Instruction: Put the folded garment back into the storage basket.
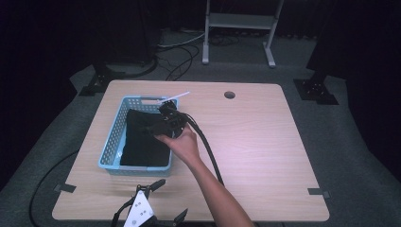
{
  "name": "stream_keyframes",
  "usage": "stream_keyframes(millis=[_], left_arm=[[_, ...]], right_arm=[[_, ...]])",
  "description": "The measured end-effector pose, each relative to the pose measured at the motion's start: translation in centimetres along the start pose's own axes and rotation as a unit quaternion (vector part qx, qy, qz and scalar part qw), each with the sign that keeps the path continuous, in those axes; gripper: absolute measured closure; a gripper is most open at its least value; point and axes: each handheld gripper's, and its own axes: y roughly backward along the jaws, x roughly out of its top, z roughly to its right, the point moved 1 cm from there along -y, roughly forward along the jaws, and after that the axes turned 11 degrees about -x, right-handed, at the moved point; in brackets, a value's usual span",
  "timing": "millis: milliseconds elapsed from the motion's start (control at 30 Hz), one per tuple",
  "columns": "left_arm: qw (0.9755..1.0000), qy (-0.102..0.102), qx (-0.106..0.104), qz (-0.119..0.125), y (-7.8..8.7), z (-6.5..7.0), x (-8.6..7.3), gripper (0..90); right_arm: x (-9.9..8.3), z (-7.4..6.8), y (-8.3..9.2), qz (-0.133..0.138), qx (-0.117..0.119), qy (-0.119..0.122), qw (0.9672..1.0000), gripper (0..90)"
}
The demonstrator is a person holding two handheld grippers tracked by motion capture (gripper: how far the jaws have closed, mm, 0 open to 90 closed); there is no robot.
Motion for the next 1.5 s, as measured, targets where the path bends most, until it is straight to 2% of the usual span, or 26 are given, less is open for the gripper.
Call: stream_keyframes(millis=[100,367,567,1100,1500], left_arm=[[1.0,0.001,0.0,0.003,0.1,0.1,0.1,0.0],[1.0,-0.001,0.0,-0.002,-0.1,0.1,0.0,0.0],[1.0,0.0,0.003,-0.002,0.0,0.0,0.0,0.0],[1.0,-0.002,0.0,-0.006,-0.2,0.0,-0.1,0.0],[1.0,-0.003,0.0,-0.007,-0.2,0.1,-0.1,0.0]], right_arm=[[-0.3,-0.1,0.3,-0.001,-0.003,0.018,0.9998,12.7],[-0.7,0.0,1.2,-0.002,0.006,0.022,0.9997,12.7],[-0.8,0.2,1.7,0.0,0.002,0.025,0.9997,12.7],[-1.6,0.3,3.1,-0.013,-0.009,0.069,0.9975,12.7],[-2.2,1.1,4.2,-0.014,-0.013,0.076,0.9969,12.7]])
